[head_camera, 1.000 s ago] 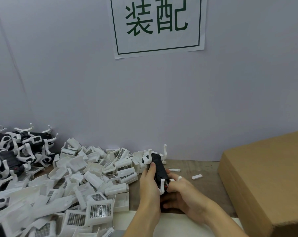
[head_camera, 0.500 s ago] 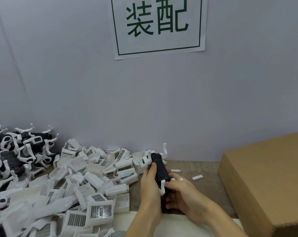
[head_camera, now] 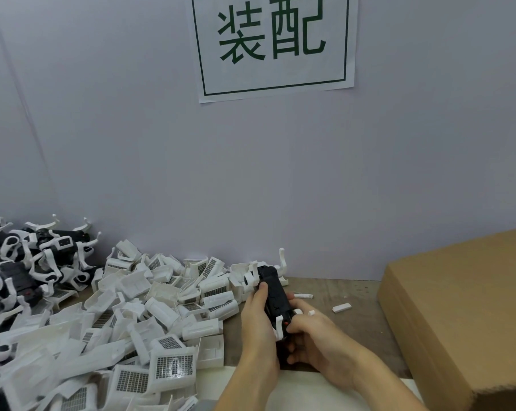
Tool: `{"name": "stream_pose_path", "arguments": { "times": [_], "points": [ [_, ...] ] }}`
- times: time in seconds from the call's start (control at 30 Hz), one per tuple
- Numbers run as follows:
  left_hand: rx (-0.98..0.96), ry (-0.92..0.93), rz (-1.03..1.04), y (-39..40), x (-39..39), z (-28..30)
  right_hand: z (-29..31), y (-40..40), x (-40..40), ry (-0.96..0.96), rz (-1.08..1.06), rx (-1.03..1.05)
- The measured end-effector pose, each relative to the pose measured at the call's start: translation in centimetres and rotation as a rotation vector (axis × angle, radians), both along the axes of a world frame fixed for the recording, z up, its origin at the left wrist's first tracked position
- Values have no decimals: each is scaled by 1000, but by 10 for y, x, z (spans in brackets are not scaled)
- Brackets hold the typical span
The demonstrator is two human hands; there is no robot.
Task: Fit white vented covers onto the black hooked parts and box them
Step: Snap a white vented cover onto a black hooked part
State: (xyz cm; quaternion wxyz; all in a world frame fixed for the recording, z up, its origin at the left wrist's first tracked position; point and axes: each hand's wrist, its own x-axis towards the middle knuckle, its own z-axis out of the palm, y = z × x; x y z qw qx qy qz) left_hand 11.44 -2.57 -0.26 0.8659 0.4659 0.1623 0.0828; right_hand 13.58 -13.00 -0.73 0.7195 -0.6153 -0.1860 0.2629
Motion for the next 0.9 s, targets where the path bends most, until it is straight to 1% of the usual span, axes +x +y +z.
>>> {"name": "stream_pose_path", "arguments": {
  "times": [0.4,0.7,0.9],
  "points": [
    [1,8,4,1,2,-2,4,-1,-5,-9,-30,-1],
    [8,6,7,1,3,-4,4,-4,-6,18,30,28],
    [34,-2,4,1,4,-5,7,0,-8,17,-36,-8]
  ]
}}
